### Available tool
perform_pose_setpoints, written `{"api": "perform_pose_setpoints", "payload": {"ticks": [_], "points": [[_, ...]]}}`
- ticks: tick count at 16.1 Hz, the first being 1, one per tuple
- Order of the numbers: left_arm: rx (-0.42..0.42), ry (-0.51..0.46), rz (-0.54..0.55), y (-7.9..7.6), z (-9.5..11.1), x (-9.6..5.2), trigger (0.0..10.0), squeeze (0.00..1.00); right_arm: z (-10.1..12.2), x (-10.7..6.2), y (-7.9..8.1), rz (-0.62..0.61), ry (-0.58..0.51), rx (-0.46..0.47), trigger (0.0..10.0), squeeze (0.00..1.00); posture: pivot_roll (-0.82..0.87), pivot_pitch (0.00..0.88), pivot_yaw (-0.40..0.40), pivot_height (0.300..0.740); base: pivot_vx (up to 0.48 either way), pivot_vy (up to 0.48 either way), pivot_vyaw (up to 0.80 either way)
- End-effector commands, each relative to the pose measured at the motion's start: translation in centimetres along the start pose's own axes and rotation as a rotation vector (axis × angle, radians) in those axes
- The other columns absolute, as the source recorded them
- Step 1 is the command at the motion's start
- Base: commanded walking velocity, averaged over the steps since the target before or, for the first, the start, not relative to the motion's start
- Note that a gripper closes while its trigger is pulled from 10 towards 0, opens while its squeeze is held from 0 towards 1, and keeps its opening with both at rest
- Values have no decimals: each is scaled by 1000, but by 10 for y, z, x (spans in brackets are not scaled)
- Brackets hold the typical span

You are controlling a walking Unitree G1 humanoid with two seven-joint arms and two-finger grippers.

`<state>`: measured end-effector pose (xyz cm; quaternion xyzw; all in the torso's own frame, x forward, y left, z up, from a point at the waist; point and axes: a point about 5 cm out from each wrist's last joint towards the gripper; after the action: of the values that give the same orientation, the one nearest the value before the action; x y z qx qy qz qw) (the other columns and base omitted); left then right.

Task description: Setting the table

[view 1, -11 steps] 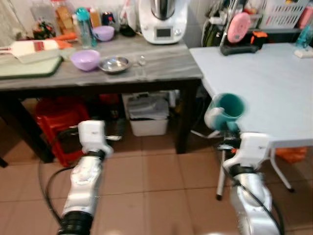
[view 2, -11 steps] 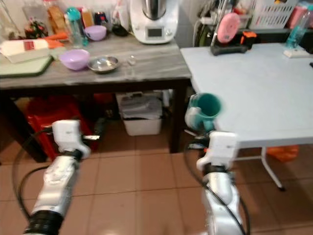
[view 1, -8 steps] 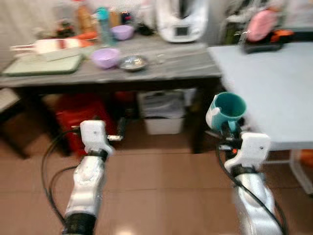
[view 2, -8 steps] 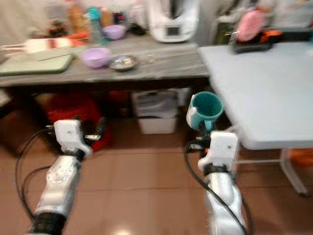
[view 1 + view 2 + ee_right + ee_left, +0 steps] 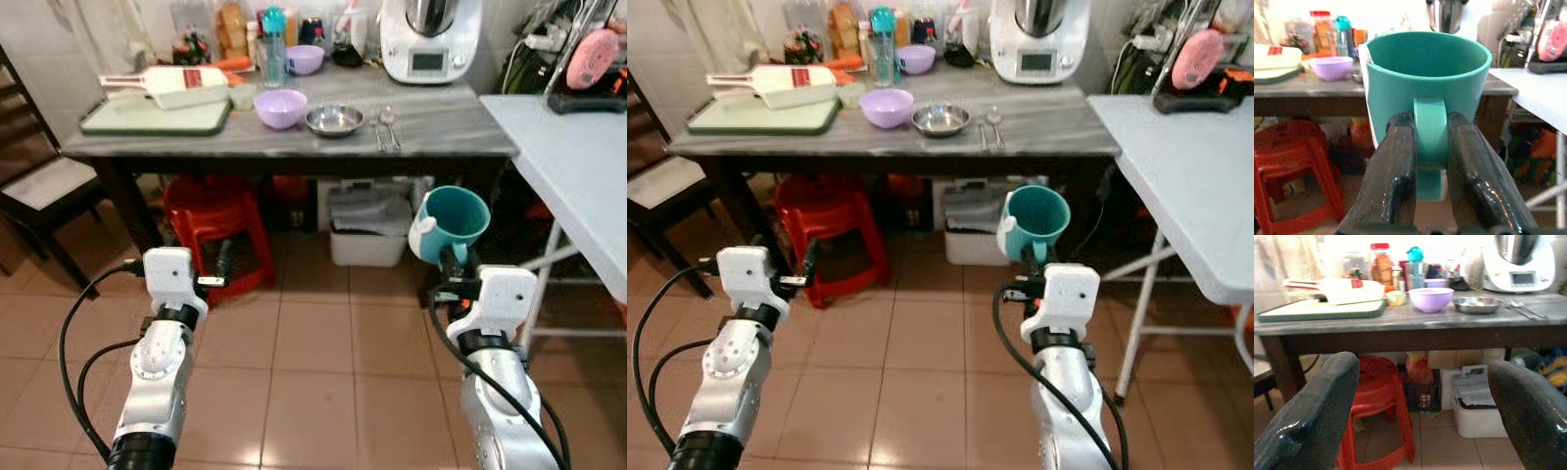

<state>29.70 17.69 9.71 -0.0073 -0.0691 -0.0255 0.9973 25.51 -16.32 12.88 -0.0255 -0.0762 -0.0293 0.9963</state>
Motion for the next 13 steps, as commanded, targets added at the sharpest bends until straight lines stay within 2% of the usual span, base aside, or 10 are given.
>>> {"api": "perform_pose_setpoints", "payload": {"ticks": [1, 2, 4, 8, 11, 13], "points": [[32, -25, -5, 1, 3, -3, 10000, 0, 5, -1, -5, -11, -30, -10, 10000, 0, -17, 0, 46, 740, 0, 0, 0], [39, -14, -3, 2, 0, -7, 10000, 0, 5, -2, -5, -10, -27, -6, 10000, 0, -15, 0, 44, 740, 0, 0, 0], [0, 26, -26, -3, -7, -13, 10000, 0, 4, -3, -4, -4, -23, -4, 10000, 0, -13, 0, 41, 740, 0, 0, 0], [-53, 40, -81, -10, -5, -10, 10000, 0, 5, 0, -2, 13, -28, -15, 10000, 0, -12, 0, 38, 740, 0, 0, 0], [-56, 31, -114, -13, -4, -8, 10000, 0, 5, -1, -2, 15, -30, -15, 10000, 0, -15, 0, 40, 740, 0, 0, 0], [-100, 32, -165, -22, -4, -10, 10000, 0, 5, -2, -2, 11, -28, -14, 10000, 0, -18, 0, 43, 740, 324, 0, 0]]}}
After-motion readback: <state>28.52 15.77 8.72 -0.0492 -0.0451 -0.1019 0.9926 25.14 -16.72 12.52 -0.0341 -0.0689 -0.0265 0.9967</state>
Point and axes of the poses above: a point about 5 cm out from each wrist's last joint towards the gripper, its own x axis pointing out of the wrist towards the gripper, its own z axis along the axis of the wrist's last joint, y = z × x, and after that the axes turned 3 degrees about -x, right-handed
